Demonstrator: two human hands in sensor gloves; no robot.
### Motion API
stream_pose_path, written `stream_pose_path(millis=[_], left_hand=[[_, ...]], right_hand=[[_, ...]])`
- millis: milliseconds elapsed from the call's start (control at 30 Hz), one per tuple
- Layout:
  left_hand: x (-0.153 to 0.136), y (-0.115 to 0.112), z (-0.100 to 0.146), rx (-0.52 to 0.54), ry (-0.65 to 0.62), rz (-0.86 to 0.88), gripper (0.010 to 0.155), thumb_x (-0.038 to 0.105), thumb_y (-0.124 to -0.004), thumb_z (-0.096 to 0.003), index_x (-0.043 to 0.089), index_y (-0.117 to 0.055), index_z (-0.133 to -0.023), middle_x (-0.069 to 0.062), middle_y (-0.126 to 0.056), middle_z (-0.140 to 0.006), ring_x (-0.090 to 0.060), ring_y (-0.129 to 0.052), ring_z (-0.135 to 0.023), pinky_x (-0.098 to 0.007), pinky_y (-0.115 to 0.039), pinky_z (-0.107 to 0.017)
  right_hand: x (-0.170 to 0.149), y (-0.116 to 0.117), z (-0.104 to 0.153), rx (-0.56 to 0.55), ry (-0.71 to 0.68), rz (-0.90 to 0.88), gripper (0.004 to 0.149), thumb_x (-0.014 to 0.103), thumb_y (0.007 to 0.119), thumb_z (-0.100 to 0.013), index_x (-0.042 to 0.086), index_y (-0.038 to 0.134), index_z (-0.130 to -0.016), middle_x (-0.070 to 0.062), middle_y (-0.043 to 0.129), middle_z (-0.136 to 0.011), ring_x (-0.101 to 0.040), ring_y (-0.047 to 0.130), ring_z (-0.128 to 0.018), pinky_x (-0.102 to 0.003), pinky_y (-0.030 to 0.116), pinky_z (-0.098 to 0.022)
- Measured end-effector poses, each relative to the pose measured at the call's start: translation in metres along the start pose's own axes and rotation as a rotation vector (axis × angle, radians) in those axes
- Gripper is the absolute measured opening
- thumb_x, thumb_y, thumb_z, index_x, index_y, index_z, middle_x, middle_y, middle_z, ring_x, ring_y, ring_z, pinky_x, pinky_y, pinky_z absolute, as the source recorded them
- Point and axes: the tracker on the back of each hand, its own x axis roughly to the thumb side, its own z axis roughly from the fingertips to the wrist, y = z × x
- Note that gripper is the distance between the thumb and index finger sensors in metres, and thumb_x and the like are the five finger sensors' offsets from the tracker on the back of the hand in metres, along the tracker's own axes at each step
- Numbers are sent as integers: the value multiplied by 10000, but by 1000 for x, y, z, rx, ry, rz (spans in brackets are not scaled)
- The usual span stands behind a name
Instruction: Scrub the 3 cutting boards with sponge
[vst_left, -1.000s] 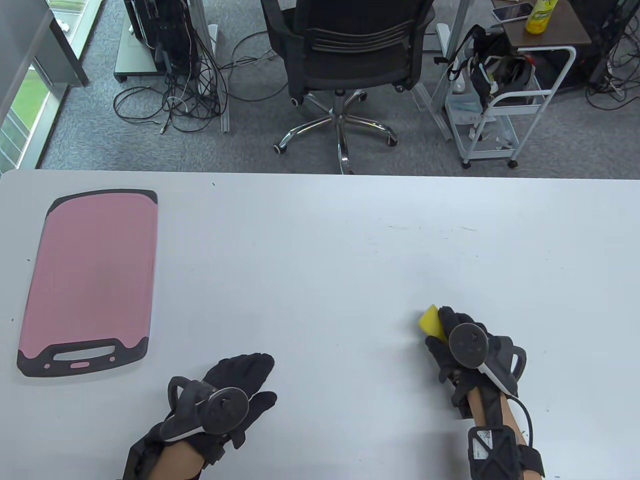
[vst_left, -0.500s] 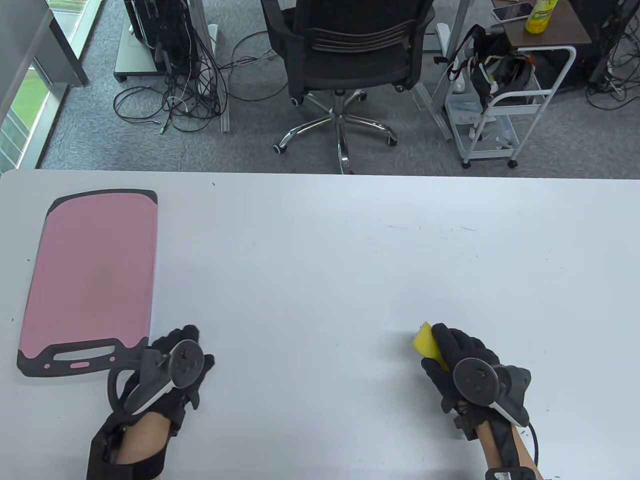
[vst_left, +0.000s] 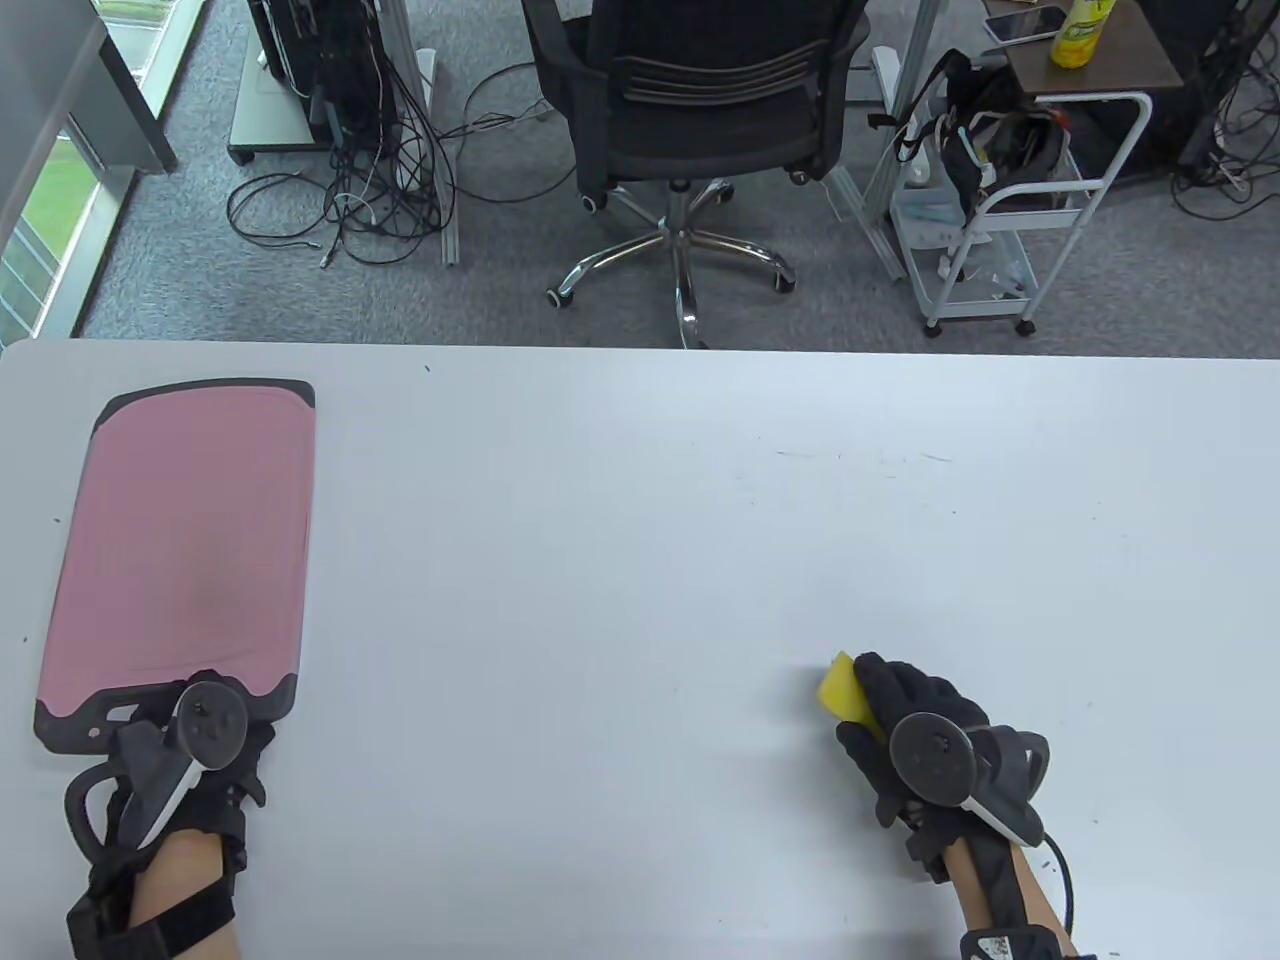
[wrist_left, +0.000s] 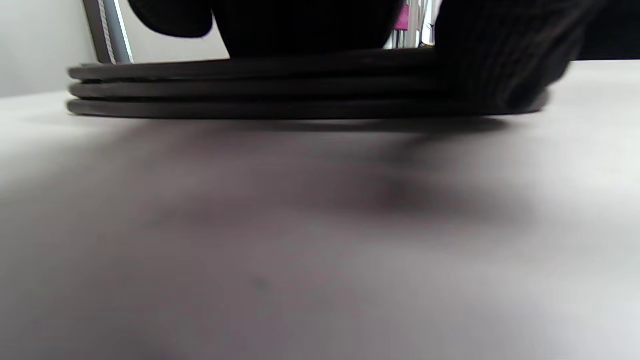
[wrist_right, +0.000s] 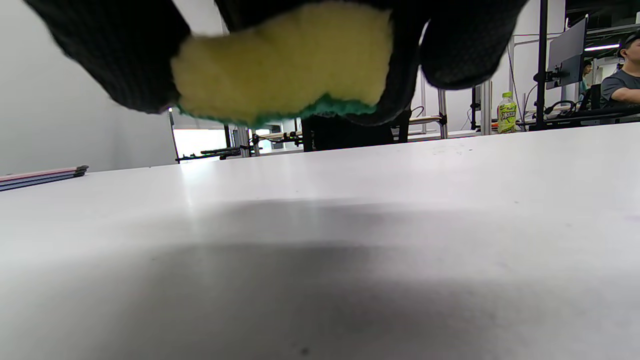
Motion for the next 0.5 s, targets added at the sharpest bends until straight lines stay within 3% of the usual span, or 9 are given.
stream_pose_path(millis=[267, 367, 433, 467, 500], left_hand=[[-1, 3, 1, 28, -68, 73, 705, 564, -879, -421, 249, -701, -1026, -62, -768, -1061, -375, -746, -1024, -630, -602, -741], [19, 11, 10, 187, -170, 103, 696, 565, -727, -487, 207, -539, -1053, -102, -630, -1058, -401, -646, -1009, -642, -530, -758], [37, 25, 21, 377, -191, 73, 671, 590, -583, -495, 203, -458, -1029, -79, -608, -1013, -359, -664, -954, -625, -556, -751], [45, 33, 32, 522, -221, 146, 654, 594, -544, -491, 195, -463, -1003, -80, -624, -954, -357, -679, -873, -615, -594, -731], [50, 37, 37, 574, -219, 229, 642, 586, -531, -493, 177, -478, -985, -90, -641, -913, -359, -694, -815, -618, -620, -690]], right_hand=[[-9, -1, 0, 6, 24, -33, 714, 510, 817, -424, 152, 648, -1019, -126, 732, -960, -329, 789, -809, -548, 662, -620], [-8, -2, 1, 2, 21, -22, 713, 511, 815, -425, 155, 646, -1019, -123, 732, -961, -327, 789, -810, -548, 662, -621], [-7, -6, 3, -10, 20, -16, 714, 512, 815, -424, 155, 646, -1019, -123, 731, -961, -327, 789, -810, -549, 661, -622], [-7, -7, 4, -18, 20, -16, 713, 512, 815, -424, 155, 647, -1019, -124, 731, -961, -326, 790, -810, -550, 661, -621], [-8, -9, 5, -28, 22, -19, 714, 513, 813, -424, 156, 646, -1019, -123, 731, -962, -326, 788, -811, -549, 661, -623]])
